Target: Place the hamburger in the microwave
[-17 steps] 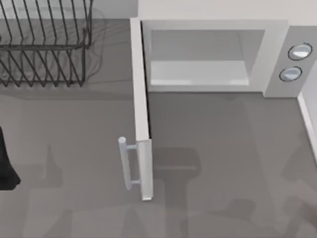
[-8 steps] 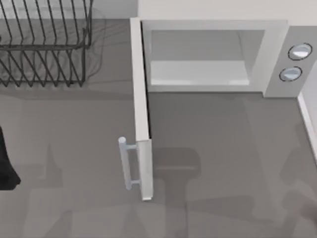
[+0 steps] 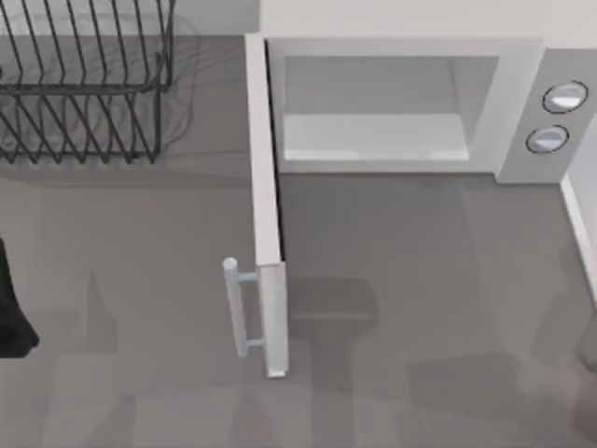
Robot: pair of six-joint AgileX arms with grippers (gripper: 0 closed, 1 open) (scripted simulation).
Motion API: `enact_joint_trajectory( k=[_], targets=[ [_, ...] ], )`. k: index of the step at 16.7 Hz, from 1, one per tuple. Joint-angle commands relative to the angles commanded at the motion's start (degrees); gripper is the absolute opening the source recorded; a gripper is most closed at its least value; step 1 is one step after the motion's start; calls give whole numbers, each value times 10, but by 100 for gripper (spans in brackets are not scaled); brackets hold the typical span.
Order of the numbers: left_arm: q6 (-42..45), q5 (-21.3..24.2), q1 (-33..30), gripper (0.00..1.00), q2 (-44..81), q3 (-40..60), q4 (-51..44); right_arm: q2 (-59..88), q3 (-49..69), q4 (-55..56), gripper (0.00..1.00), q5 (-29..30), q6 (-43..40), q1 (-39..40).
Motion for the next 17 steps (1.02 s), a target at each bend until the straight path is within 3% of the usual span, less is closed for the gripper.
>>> enact_joint_trajectory(
  k=[3,8,17],
  targets=[
    [0,0,0,100,0,0,0,35,-32,64,100,0,1,1],
    [0,0,0,100,0,0,0,42,-40,77,100,0,1,1],
    [0,0,0,100,0,0,0,42,-40,77,32,0,1,1]
  ],
)
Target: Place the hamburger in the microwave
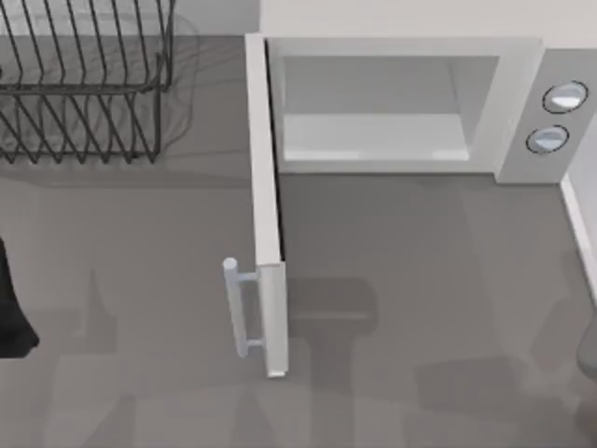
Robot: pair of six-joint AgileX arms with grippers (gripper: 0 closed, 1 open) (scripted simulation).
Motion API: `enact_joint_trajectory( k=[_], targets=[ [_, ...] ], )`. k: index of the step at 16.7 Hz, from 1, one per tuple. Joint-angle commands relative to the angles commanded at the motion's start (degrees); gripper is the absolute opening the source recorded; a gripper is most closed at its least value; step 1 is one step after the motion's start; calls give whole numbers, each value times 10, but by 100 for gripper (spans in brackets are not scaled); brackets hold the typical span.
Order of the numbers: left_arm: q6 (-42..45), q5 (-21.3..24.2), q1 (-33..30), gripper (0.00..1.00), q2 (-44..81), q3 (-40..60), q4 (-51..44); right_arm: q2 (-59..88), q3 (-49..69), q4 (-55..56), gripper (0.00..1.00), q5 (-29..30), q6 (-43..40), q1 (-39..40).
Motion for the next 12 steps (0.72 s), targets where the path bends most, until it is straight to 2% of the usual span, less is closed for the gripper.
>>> enact_joint_trajectory(
  k=[4,12],
  targets=[
    [0,0,0,100,0,0,0,0,0,0,2,0,0,0],
    [0,0,0,100,0,0,0,0,0,0,0,0,0,0]
  ],
)
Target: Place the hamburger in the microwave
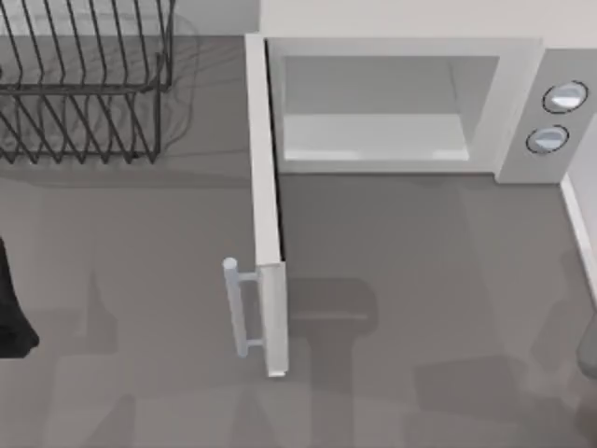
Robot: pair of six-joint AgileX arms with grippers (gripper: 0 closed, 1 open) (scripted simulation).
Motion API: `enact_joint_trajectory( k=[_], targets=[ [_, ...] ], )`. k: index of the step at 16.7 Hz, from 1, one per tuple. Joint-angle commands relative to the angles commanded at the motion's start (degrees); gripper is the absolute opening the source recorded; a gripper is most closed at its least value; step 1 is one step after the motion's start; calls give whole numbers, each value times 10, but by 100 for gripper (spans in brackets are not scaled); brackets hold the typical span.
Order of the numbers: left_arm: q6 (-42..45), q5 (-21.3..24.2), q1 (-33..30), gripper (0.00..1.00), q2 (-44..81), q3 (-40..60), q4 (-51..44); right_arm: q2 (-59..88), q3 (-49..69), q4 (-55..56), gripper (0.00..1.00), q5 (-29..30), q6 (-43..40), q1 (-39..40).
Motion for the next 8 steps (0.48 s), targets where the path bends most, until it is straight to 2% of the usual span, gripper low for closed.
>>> enact_joint_trajectory(
  k=[1,4,8],
  targets=[
    [0,0,0,100,0,0,0,-41,29,-68,0,-8,9,-1],
    [0,0,0,100,0,0,0,-50,49,-90,0,-8,6,-1],
    [0,0,0,100,0,0,0,-85,115,-202,0,-8,4,-3]
  ],
)
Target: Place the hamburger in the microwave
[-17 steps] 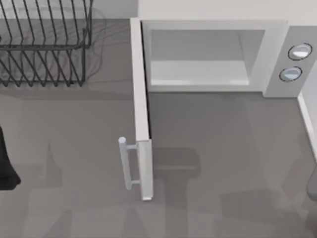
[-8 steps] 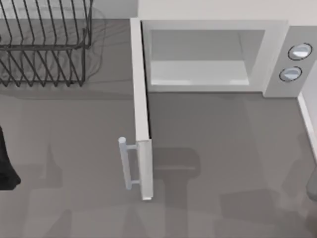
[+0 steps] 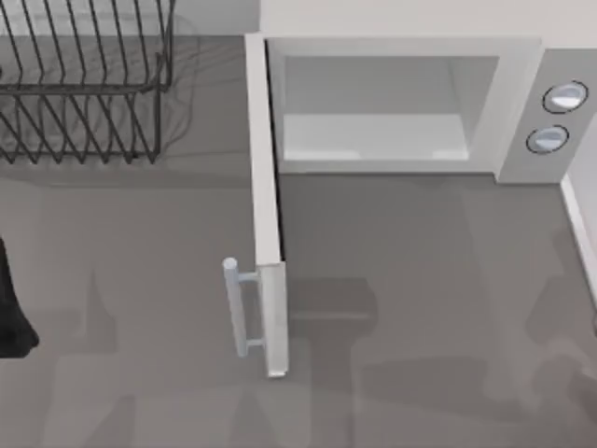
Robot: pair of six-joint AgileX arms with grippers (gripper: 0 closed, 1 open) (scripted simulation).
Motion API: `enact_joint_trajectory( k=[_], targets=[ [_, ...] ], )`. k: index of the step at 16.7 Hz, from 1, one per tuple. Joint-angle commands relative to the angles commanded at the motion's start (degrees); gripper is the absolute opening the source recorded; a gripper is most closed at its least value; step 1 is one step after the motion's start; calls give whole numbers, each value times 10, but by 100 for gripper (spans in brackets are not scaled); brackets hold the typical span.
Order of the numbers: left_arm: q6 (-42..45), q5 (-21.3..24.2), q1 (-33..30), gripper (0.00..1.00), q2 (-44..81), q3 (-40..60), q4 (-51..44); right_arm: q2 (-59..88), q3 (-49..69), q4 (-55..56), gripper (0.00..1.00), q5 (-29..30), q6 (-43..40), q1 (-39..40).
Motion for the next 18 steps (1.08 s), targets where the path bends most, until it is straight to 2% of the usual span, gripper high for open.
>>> enact_joint_trajectory(
  k=[5,11,14,18],
  targets=[
    [0,0,0,100,0,0,0,-51,77,-127,0,0,0,-1],
    [0,0,0,100,0,0,0,-54,83,-134,0,0,2,0],
    [0,0,0,100,0,0,0,-31,105,-98,0,14,28,31],
    [0,0,0,100,0,0,0,56,160,36,0,58,121,116]
  ],
)
